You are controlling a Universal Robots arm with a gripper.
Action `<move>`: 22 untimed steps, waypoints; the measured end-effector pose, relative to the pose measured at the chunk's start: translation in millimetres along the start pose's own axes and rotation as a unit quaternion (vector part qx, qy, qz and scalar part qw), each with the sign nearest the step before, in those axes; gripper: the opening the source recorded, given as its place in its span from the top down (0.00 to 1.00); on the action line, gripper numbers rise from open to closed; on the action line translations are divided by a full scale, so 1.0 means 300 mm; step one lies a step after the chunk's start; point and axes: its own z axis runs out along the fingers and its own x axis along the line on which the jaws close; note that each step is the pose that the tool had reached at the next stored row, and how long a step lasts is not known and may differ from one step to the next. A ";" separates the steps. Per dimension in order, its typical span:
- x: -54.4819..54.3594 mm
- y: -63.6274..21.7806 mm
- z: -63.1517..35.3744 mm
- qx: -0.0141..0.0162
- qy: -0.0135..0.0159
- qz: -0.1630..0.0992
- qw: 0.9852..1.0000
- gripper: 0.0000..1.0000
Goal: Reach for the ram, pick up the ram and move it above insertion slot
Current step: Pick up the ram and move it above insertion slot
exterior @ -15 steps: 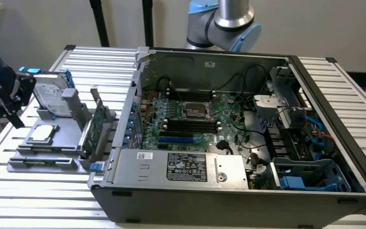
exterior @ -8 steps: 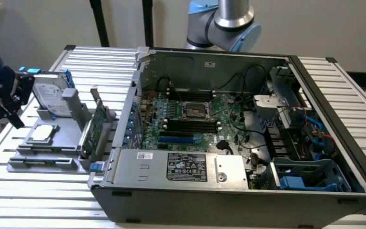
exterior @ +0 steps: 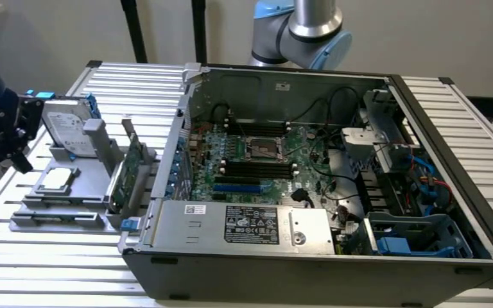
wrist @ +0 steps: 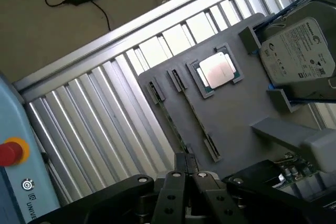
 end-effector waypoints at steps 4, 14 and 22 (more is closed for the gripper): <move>0.000 0.000 0.001 0.000 0.001 -0.037 0.999 0.89; 0.000 0.000 0.013 0.006 0.002 -0.127 0.992 0.89; 0.000 -0.001 0.036 0.012 0.002 -0.199 0.980 0.89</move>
